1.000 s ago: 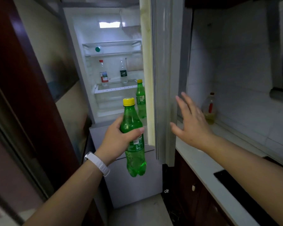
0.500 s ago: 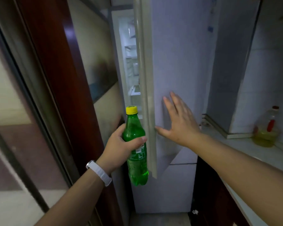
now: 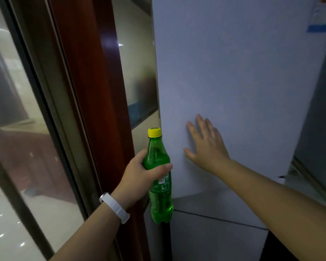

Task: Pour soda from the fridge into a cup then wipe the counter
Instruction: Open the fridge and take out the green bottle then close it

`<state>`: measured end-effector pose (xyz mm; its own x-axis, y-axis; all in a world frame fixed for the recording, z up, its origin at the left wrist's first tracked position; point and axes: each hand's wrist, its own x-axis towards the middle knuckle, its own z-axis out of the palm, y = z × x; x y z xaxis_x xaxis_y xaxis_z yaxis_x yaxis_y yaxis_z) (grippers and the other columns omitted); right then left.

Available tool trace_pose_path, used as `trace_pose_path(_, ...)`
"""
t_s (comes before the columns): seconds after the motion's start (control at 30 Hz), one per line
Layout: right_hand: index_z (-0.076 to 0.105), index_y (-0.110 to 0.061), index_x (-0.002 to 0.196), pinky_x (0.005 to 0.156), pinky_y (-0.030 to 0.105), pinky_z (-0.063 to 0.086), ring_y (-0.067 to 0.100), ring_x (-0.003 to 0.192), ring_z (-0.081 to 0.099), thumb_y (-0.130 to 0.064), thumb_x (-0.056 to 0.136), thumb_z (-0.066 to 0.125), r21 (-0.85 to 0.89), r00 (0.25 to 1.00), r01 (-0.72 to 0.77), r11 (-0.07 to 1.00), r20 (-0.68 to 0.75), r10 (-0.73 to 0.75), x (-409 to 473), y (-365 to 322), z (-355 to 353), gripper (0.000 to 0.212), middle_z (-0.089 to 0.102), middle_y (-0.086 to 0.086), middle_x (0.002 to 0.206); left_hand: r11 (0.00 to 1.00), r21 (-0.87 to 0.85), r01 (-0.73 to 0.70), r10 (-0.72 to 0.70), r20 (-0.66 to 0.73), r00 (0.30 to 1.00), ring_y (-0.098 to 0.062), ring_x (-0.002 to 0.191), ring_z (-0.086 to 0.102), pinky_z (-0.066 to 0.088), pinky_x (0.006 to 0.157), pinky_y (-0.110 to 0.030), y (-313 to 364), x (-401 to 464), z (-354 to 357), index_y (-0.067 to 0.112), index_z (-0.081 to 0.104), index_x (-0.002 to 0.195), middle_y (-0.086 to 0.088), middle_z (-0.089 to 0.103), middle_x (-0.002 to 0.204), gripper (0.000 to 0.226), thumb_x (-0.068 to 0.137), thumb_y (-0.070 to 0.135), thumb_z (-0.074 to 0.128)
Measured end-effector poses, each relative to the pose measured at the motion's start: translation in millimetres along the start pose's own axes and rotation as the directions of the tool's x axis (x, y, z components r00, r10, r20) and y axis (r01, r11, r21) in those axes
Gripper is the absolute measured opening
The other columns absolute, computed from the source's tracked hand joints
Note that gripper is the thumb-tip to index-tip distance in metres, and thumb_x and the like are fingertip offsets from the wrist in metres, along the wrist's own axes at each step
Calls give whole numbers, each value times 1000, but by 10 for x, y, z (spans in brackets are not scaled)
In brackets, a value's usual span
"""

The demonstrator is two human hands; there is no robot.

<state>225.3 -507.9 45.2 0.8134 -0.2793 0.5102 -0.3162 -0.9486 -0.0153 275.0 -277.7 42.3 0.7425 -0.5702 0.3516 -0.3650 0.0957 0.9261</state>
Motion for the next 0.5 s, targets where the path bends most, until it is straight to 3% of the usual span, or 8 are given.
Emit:
trace_pose_path(0.17, -11, -30, 151, 118, 47, 0, 27, 146, -15, -56, 91, 43, -83, 1000, -10, 997, 18, 12, 408, 203, 308, 85, -24, 2, 159, 1000, -16, 12, -11, 36, 999, -27, 86, 72, 59, 76, -42, -209, 485, 36, 17, 68, 99, -8, 74, 92, 43, 61, 31, 86)
trace_pose_path(0.3, -9, -31, 152, 118, 49, -1, 27, 146, -16, -55, 91, 44, -142, 999, -39, 989, 24, 42, 718, 353, 514, 84, -24, 3, 159, 997, -69, 45, -39, 83, 996, -22, 84, 72, 59, 72, -33, -344, 878, 129, 14, 67, 100, -6, 74, 90, 32, 73, 10, 84)
trace_pose_path(0.4, -10, -31, 152, 117, 53, -3, 28, 145, -18, -55, 92, 43, -194, 997, -66, 979, 28, 73, 924, 451, 642, 83, -24, 3, 159, 998, -53, 36, -30, 107, 994, -20, 83, 72, 59, 72, -33, -486, 1174, 199, 17, 67, 98, -3, 74, 88, 31, 73, 12, 84)
trace_pose_path(0.5, 7, -27, 154, 113, 59, 5, 30, 144, -8, -49, 84, 59, -245, 998, -53, 968, -27, 48, 1083, 540, 824, 90, -8, 8, 162, 999, -16, 31, -29, 125, 992, -17, 84, 72, 60, 75, -38, -634, 1432, 240, 19, 67, 100, -1, 74, 90, 30, 74, 16, 83)
